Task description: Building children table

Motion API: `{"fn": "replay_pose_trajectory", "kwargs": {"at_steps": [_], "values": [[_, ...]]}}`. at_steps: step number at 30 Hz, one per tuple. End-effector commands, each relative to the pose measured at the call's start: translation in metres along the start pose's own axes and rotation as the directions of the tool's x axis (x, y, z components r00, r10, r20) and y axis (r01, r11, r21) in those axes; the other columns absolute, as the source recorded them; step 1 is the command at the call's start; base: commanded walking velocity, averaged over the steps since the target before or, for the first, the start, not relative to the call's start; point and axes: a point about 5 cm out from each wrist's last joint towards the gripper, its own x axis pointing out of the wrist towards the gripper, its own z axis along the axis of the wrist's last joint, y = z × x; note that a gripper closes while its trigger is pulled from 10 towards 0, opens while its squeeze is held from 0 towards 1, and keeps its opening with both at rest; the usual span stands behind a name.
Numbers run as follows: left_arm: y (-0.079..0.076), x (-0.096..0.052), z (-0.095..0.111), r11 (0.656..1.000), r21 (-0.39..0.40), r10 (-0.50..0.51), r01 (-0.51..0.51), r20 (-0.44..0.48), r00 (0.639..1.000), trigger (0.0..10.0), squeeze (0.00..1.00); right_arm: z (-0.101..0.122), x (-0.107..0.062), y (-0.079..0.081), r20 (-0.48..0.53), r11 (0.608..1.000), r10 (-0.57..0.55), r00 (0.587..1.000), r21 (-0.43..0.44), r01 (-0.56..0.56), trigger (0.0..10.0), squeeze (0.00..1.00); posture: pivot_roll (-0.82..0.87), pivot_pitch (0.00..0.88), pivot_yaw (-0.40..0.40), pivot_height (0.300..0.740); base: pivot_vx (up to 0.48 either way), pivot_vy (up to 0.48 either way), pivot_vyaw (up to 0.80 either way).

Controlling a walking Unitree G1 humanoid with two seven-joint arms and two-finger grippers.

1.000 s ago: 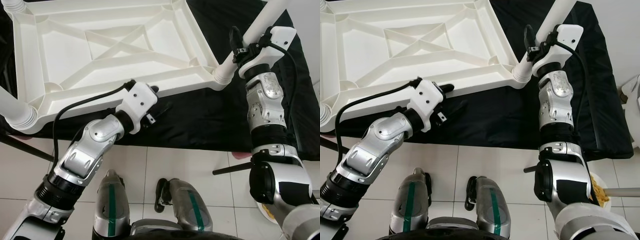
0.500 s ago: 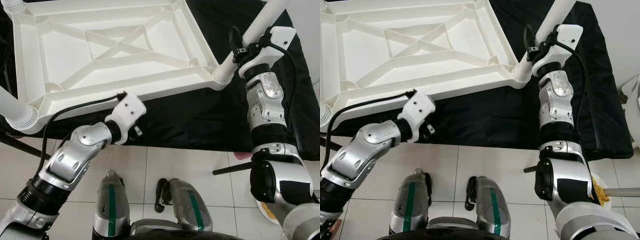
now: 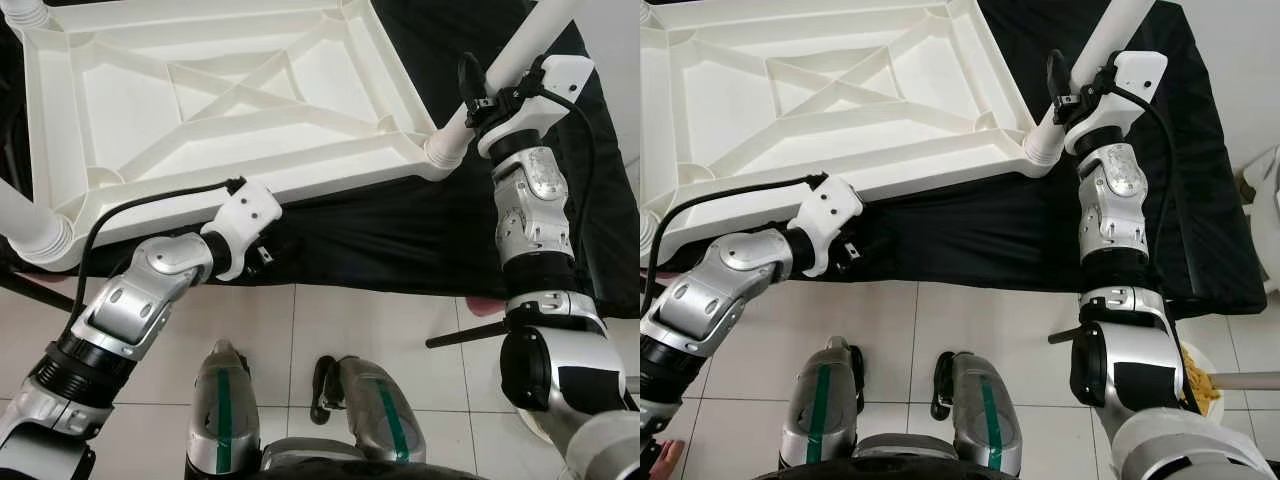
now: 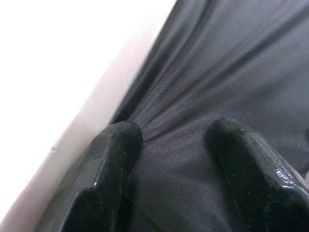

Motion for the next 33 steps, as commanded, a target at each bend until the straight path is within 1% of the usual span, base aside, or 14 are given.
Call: {"fn": "replay_pose_trajectory", "kwargs": {"at_steps": [1,3,7,9,10,12,15,17,20,21,25,28,32,33], "values": [[0.026,-0.015,-0.028,0.989,-0.016,0.145,-0.149,-0.158,0.977,10.0,0.0,-0.002,-0.006,-0.008,-0.015,1.0,-0.011,1.0,-0.022,0.01,10.0,0.0,0.1,0.072,-0.078,0.74,0.0,0.0,0.0],[0.043,-0.02,-0.038,0.968,0.003,0.244,-0.25,-0.233,0.941,10.0,0.0,-0.002,-0.011,-0.006,-0.015,1.0,0.001,1.0,-0.016,-0.002,10.0,0.0,0.1,0.072,-0.07,0.74,0.0,0.0,0.0],[0.059,-0.027,-0.047,0.94,0.0,0.326,-0.341,-0.297,0.898,10.0,0.0,-0.002,-0.018,-0.003,-0.013,1.0,0.029,1.0,-0.002,-0.029,10.0,0.0,0.1,0.071,-0.063,0.74,0.0,0.0,0.0],[0.061,-0.028,-0.048,0.934,0.006,0.341,-0.356,-0.305,0.889,10.0,0.0,-0.001,-0.019,-0.002,-0.01,0.999,0.036,0.999,0.003,-0.036,10.0,0.0,0.1,0.071,-0.062,0.74,0.0,0.0,0.0],[0.068,-0.03,-0.05,0.922,0.002,0.368,-0.388,-0.319,0.873,10.0,0.0,0.0,-0.022,0.001,-0.01,0.998,0.059,0.998,0.015,-0.059,10.0,0.0,0.1,0.07,-0.06,0.74,0.0,0.0,0.0],[0.069,-0.03,-0.05,0.919,-0.001,0.373,-0.394,-0.321,0.871,10.0,0.0,0.0,-0.022,0.002,-0.011,0.998,0.064,0.998,0.017,-0.063,10.0,0.0,0.1,0.07,-0.06,0.74,0.0,0.0,0.0],[0.08,-0.032,-0.047,0.897,-0.002,0.419,-0.442,-0.316,0.851,10.0,0.0,0.005,-0.026,0.008,0.0,0.992,0.12,0.993,0.042,-0.12,10.0,0.0,0.09,0.068,-0.057,0.74,0.0,0.0,0.0],[0.081,-0.032,-0.047,0.893,-0.003,0.425,-0.449,-0.315,0.848,10.0,0.0,0.006,-0.027,0.009,0.002,0.99,0.13,0.991,0.044,-0.13,10.0,0.0,0.09,0.068,-0.057,0.74,0.0,0.0,0.0],[0.086,-0.03,-0.042,0.885,0.003,0.444,-0.465,-0.304,0.843,10.0,0.0,0.011,-0.033,0.025,0.024,0.965,0.244,0.969,0.09,-0.245,10.0,0.0,0.09,0.065,-0.058,0.74,0.0,0.0,0.0],[0.086,-0.03,-0.042,0.885,0.003,0.444,-0.465,-0.304,0.843,10.0,0.0,0.011,-0.033,0.025,0.024,0.965,0.244,0.969,0.09,-0.245,10.0,0.0,0.09,0.065,-0.058,0.74,0.0,0.0,0.0],[0.089,-0.023,-0.032,0.881,0.004,0.456,-0.473,-0.278,0.846,10.0,0.0,0.014,-0.041,0.05,0.027,0.909,0.392,0.92,0.144,-0.391,10.0,0.0,0.08,0.065,-0.061,0.74,0.0,0.0,0.0],[0.089,-0.019,-0.027,0.883,-0.001,0.453,-0.469,-0.26,0.853,10.0,0.0,0.014,-0.043,0.066,0.017,0.871,0.468,0.884,0.161,-0.464,10.0,0.0,0.09,0.069,-0.065,0.74,0.0,0.0,0.0],[0.089,-0.014,-0.022,0.884,0.0,0.454,-0.468,-0.246,0.856,10.0,0.0,0.011,-0.046,0.078,0.002,0.836,0.527,0.85,0.178,-0.519,10.0,0.0,0.09,0.069,-0.068,0.74,0.0,0.0,0.0],[0.089,-0.014,-0.022,0.884,0.0,0.454,-0.468,-0.246,0.856,10.0,0.0,0.011,-0.046,0.078,0.002,0.836,0.527,0.85,0.178,-0.519,10.0,0.0,0.09,0.069,-0.068,0.74,0.0,0.0,0.0]]}}
